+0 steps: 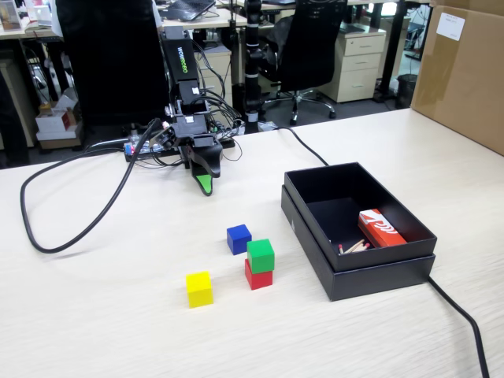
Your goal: Put the green cube on top of the red cube
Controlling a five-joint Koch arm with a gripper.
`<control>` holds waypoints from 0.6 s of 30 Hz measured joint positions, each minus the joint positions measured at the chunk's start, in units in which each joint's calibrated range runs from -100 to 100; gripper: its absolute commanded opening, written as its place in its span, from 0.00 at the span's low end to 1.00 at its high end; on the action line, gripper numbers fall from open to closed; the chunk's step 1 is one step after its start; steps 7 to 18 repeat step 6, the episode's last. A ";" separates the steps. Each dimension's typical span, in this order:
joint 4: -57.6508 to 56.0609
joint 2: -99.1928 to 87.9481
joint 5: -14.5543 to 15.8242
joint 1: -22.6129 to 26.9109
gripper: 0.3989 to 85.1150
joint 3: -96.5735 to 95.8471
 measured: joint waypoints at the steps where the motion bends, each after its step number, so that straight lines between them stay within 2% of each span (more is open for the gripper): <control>1: 0.00 0.00 0.00 0.00 0.59 0.00; 18: 0.00 0.00 0.00 0.00 0.59 0.00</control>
